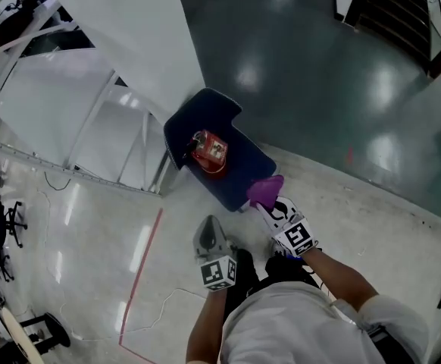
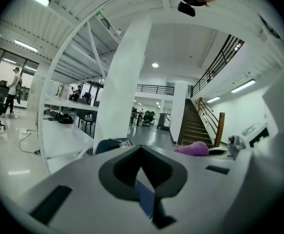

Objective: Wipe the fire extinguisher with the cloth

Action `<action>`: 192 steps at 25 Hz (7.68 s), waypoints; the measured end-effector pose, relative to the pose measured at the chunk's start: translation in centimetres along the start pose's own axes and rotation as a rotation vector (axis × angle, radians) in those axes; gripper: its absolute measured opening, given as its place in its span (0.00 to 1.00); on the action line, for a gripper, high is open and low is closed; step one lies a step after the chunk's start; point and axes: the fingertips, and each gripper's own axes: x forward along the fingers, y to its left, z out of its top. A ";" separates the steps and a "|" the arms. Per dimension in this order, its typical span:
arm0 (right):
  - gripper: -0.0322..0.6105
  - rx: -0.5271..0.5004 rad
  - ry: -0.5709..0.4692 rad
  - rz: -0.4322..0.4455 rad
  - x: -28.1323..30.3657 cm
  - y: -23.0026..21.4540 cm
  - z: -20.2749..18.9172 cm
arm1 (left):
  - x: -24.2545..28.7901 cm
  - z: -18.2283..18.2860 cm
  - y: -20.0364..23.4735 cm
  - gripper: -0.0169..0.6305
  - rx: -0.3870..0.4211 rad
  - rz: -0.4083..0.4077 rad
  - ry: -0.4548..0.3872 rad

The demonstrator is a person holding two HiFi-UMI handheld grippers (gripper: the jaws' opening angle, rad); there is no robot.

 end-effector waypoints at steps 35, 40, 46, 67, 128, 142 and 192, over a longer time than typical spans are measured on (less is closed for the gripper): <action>0.14 -0.066 0.476 0.230 31.1 -6.6 -40.0 | 18.5 -18.3 5.9 0.03 -0.127 -0.097 0.130; 0.14 -0.100 0.493 0.298 33.0 -6.1 -40.5 | 17.3 -19.2 6.6 0.03 -0.163 -0.085 0.135; 0.14 -0.230 0.488 0.371 33.7 -4.3 -37.7 | 15.9 -17.7 7.2 0.04 -0.167 -0.093 0.118; 0.14 -0.449 0.412 0.495 28.9 -2.9 -23.2 | 9.3 -7.9 2.9 0.03 -0.194 -0.071 0.055; 0.14 0.044 0.238 -0.487 19.5 7.5 -10.1 | 13.1 -1.4 11.4 0.04 0.187 -0.848 0.071; 0.14 0.120 0.298 -0.431 27.8 6.7 -26.6 | 18.6 -13.3 13.4 0.03 0.138 -0.827 0.162; 0.14 0.032 0.218 -0.368 32.7 2.1 -19.4 | 16.1 -8.5 16.2 0.03 0.051 -0.795 0.144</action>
